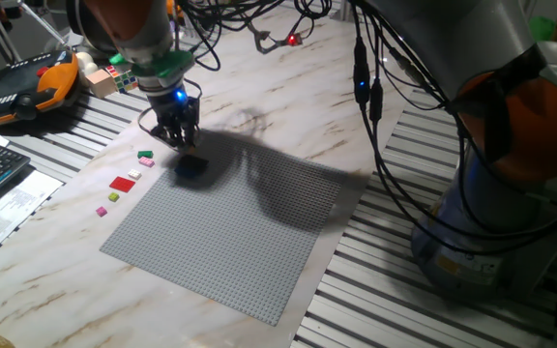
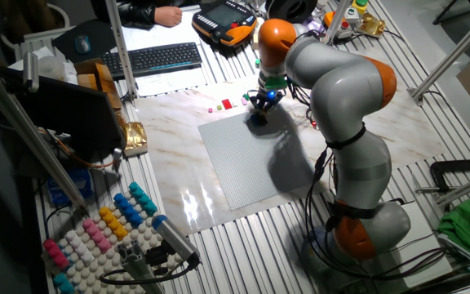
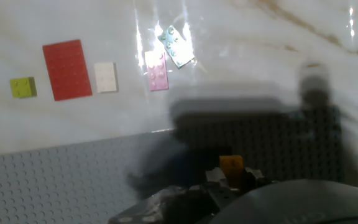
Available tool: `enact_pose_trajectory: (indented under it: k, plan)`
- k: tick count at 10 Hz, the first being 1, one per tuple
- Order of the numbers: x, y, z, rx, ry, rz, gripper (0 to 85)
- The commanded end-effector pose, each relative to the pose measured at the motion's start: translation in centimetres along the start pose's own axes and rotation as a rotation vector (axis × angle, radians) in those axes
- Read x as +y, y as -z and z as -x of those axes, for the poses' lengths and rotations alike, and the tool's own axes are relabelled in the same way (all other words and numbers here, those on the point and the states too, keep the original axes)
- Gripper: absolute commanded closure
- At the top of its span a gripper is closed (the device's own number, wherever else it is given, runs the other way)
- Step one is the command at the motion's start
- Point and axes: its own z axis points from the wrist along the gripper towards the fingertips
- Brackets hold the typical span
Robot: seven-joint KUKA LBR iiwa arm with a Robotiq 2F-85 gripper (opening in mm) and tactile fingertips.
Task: Build with small Lego blocks
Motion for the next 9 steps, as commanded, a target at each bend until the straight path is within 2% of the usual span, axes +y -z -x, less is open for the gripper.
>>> enact_pose_trajectory:
  k: [1, 5, 9]
  plan:
    - [0.2, -0.2, -0.2, 0.000, 0.000, 0.000, 77.0]
    - [0.7, -1.3, -1.1, -0.006, -0.008, 0.002, 76.3]
    - [0.8, -1.4, -1.0, -0.003, -0.013, 0.010, 75.7]
